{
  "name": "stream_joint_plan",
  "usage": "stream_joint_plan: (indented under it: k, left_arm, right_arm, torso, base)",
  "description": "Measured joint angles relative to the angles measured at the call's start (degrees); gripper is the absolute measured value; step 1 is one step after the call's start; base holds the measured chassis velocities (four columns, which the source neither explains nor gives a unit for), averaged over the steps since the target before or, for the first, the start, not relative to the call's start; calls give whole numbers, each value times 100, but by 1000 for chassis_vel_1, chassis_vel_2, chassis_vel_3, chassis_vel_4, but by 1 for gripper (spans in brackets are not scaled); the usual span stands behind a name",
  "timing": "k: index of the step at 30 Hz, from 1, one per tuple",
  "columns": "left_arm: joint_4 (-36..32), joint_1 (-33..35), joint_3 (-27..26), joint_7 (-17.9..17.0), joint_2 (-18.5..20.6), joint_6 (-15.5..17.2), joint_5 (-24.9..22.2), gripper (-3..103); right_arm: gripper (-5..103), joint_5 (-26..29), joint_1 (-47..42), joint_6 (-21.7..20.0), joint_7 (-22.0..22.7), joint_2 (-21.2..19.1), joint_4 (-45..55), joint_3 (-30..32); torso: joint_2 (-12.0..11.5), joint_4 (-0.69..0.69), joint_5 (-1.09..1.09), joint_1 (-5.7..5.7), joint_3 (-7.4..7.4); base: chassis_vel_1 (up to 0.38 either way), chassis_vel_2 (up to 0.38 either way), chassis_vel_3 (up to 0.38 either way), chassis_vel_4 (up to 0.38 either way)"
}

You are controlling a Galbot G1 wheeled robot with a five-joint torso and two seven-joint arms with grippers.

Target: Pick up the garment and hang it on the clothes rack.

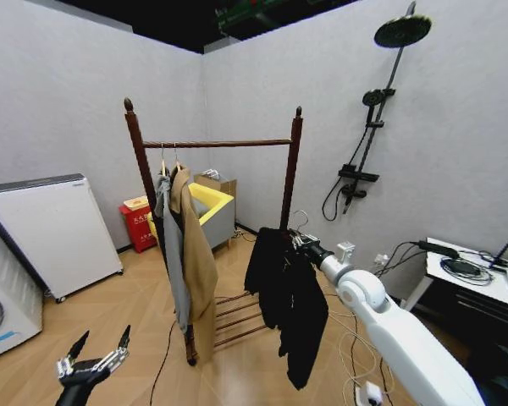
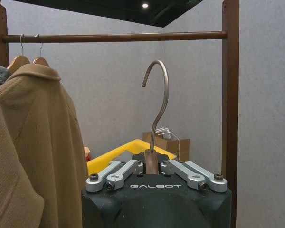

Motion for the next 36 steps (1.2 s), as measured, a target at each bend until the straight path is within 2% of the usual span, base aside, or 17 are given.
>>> stream_joint_plan:
  k: [10, 21, 24, 25, 26, 30, 33, 34, 36]
  left_arm:
    - [0, 0, 0, 0, 0, 0, 0, 100]
    - [0, -1, 0, 0, 0, 0, 0, 100]
    - [0, -1, 0, 1, 0, 0, 0, 100]
    - [0, -2, 0, 1, 0, 0, 0, 100]
    - [0, -2, 0, 1, 1, 0, 0, 100]
    - [0, -2, 1, 1, 1, 0, 0, 100]
    - [0, 0, 0, 1, 1, 0, 0, 100]
    - [0, 2, 0, 1, 1, 0, 0, 100]
    - [0, 1, 0, 1, 1, 0, 0, 100]
  right_arm:
    - [10, -81, -47, 12, -6, 44, 28, -84]
    - [10, -306, -130, 79, -78, 51, 194, -145]
    - [10, -300, -126, 80, -35, 36, 279, -159]
    - [10, -280, -115, 76, -12, 21, 333, -172]
    - [10, -220, -97, 62, 28, -16, 431, -192]
    - [10, -155, -79, 35, 35, -53, 489, -213]
    - [10, -137, -52, 33, 24, -73, 459, -218]
    - [10, -130, -42, 33, 6, -77, 423, -214]
    - [10, -125, -39, 32, -2, -79, 404, -207]
  torso:
    - [-1, 4, 0, 1, 1]
    - [-1, 1, -2, 5, 1]
    - [-4, 5, 0, 12, 4]
    - [-5, 8, 1, 13, 4]
    - [-6, 2, 1, 13, 4]
    - [-3, -3, -2, 5, 1]
    - [-1, -1, 0, -1, 0]
    - [1, 6, 0, -5, -1]
    - [2, 5, -1, -6, -2]
  base:
    - [-135, 143, 140, -137]
    - [-257, 257, 269, -248]
    - [-171, 219, 206, -229]
    - [-144, 219, 118, -15]
    - [-103, 142, 20, 4]
    - [-78, 78, 12, 13]
    - [73, 4, 1, 76]
    - [144, -10, 2, 129]
    - [144, 35, 10, 129]
